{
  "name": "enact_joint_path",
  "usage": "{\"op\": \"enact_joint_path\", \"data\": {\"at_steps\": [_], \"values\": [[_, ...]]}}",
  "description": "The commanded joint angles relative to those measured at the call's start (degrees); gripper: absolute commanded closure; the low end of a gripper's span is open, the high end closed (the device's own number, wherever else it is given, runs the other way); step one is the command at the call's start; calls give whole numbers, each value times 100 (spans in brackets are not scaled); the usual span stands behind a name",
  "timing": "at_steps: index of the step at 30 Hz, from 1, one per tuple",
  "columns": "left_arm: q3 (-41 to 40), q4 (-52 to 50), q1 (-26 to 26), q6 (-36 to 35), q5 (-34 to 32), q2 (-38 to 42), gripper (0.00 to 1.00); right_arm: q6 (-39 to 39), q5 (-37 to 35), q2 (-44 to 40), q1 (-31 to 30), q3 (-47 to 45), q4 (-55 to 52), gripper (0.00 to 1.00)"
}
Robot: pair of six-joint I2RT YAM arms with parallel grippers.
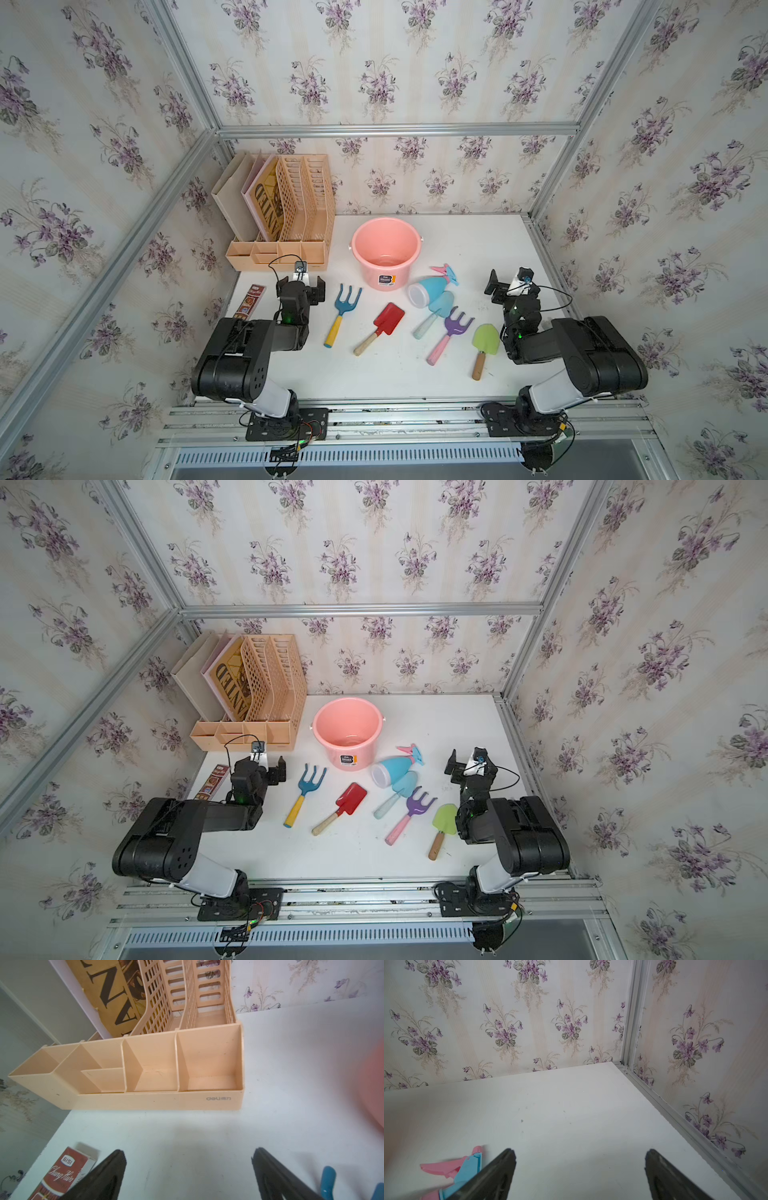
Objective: Organize the gardening tools
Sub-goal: Adjust the gardening tool at the center of the board.
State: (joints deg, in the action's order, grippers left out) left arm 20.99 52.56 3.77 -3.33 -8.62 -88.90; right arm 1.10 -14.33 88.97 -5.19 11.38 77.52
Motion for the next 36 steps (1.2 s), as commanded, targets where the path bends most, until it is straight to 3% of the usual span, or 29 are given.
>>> {"op": "enact_joint_path", "data": {"at_steps": [1, 18, 22, 25, 27, 29, 34, 36], "values": [[-9, 240, 16, -148, 70, 2, 1, 21, -61, -24, -8, -4, 18, 0], [95, 29, -71, -95, 256, 4, 1, -31, 315, -49, 80, 49, -81, 0], [195, -226, -115, -45, 200, 140, 1, -64, 55, -725, -9, 943, -2246, 0], [726, -1501, -69, 38, -110, 556, 1, 106, -615, -932, -226, 1581, -3238, 0], [1230, -2684, -20, -22, 46, 747, 1, 392, -371, -1063, -224, 2060, -4105, 0], [1537, -3230, 155, -31, 17, 1063, 1, 834, -150, -1058, -225, 2615, -5111, 0], [2232, -4712, 497, 262, 781, 1224, 1, 1577, 676, -1003, -283, 3630, -6967, 0], [2286, -4976, 719, 282, 697, 1250, 1, 2050, 837, -994, -287, 3994, -7658, 0]]}}
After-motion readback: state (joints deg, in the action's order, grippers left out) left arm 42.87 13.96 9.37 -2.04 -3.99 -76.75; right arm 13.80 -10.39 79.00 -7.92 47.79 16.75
